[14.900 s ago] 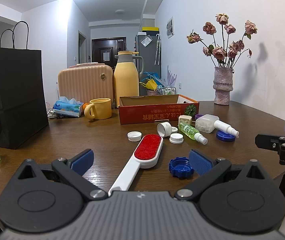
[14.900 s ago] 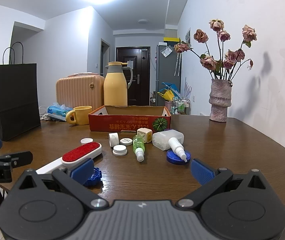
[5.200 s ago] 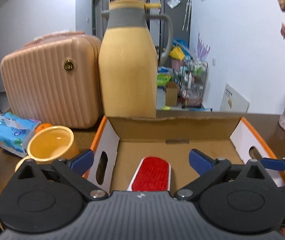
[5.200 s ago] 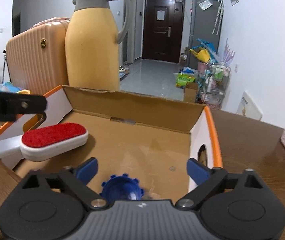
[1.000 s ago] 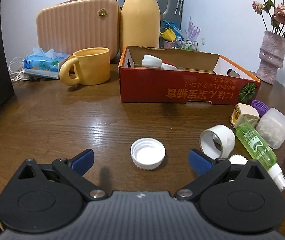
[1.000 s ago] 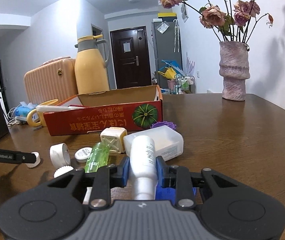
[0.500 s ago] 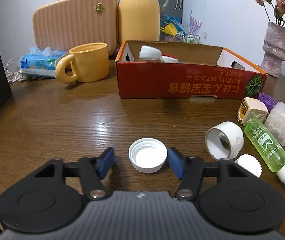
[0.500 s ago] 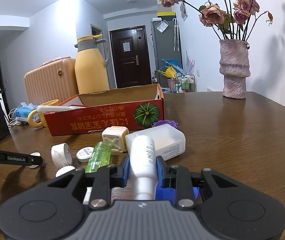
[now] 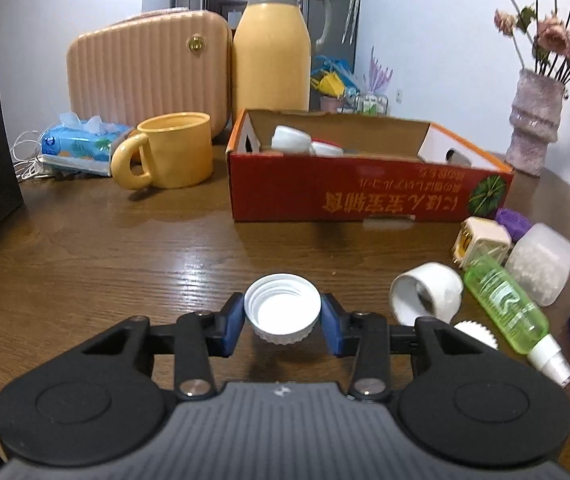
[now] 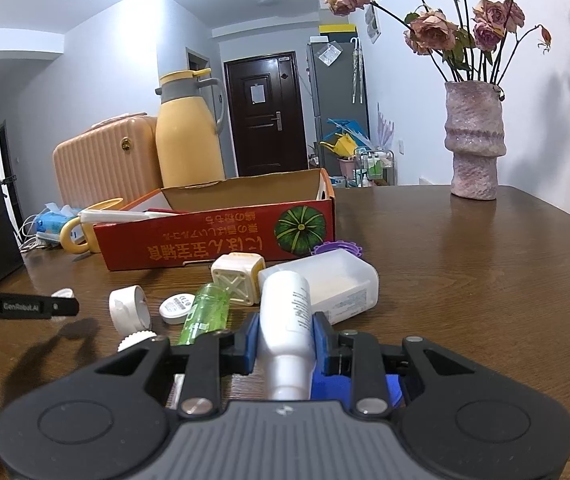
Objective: Organize rigid objects
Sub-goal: 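Carry the white cap and spray bottle over the cardboard box with both grippers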
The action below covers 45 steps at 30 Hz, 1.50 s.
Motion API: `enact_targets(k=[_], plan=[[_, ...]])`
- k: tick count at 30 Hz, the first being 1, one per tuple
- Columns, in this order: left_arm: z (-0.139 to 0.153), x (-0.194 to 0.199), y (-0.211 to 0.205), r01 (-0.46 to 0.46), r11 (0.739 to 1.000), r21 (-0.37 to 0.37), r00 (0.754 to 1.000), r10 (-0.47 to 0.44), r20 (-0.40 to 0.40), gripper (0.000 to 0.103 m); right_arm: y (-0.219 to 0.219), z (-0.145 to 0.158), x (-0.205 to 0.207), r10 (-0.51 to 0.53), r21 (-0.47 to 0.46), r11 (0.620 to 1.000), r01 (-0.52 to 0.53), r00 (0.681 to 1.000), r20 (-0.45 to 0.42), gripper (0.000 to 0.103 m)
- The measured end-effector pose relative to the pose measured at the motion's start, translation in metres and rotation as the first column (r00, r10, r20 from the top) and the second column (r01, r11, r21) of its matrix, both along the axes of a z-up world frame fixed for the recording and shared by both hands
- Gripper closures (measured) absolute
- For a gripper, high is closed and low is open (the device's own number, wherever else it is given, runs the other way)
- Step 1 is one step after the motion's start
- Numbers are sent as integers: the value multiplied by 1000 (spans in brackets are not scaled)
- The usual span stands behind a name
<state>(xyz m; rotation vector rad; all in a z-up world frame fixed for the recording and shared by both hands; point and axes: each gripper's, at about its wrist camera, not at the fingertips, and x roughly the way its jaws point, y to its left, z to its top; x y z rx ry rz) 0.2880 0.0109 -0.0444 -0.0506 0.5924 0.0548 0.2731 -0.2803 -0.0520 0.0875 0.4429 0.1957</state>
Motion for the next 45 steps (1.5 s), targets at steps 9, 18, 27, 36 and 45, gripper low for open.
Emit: enact_targets(k=[9,18,27,36,45], plan=[[16,-14,-3,8,999,-39,998,-6,54,62,7,14,-1,28,3,1000,-28,999,24,76],[45,-22,-4,29,998,-59,993,-22,115,62,13,30,6,44,-4,999,-44,998,41,76],[73,-15,-9,45,997,-66,986,-34,162,62,21,49,21,65,-11,998,-64,996,59,76],[93,5,-17,52,996,-77,980,-36,195,62,29,73,41,75,-14,997,-74,991,107,76],[100,38,-18,26,994,-102,980,-5,201,62,35,85,74,70,-9,998,-69,989,130,76]])
